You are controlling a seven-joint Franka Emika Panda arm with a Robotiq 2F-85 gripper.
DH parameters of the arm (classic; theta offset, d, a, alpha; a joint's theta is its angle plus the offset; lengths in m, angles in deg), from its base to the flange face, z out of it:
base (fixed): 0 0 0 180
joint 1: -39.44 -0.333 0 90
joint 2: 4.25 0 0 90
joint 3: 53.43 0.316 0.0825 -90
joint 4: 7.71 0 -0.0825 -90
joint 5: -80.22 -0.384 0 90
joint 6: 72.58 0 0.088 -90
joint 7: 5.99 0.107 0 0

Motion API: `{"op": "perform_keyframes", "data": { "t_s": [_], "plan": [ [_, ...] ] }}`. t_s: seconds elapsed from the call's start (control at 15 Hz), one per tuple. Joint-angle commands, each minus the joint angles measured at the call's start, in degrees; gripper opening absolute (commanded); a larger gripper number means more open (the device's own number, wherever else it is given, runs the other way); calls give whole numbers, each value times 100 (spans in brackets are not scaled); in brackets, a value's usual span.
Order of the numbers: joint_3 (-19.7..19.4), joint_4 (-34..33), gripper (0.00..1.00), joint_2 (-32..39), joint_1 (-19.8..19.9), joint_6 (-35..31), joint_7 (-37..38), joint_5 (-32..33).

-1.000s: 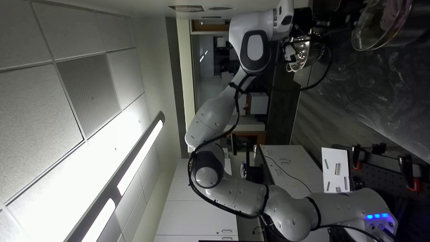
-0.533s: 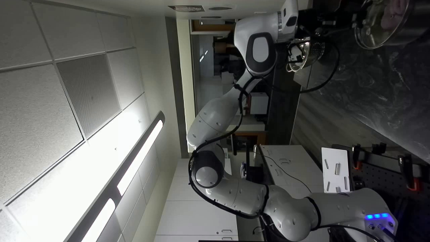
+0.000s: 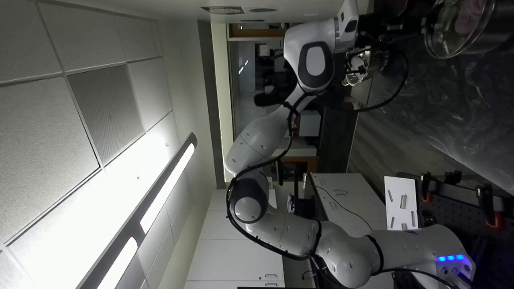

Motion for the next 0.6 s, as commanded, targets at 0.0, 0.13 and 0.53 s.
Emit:
{"op": "perform_keyframes", "data": {
  "t_s": [0.0, 0.13, 0.53],
  "plan": [
    [47, 289, 4, -13, -13, -337, -149, -33],
    [44, 307, 39, -17, 3, -380, -166, -70],
    [48, 562, 76, 36, -43, -683, -143, -56]
  ]
}}
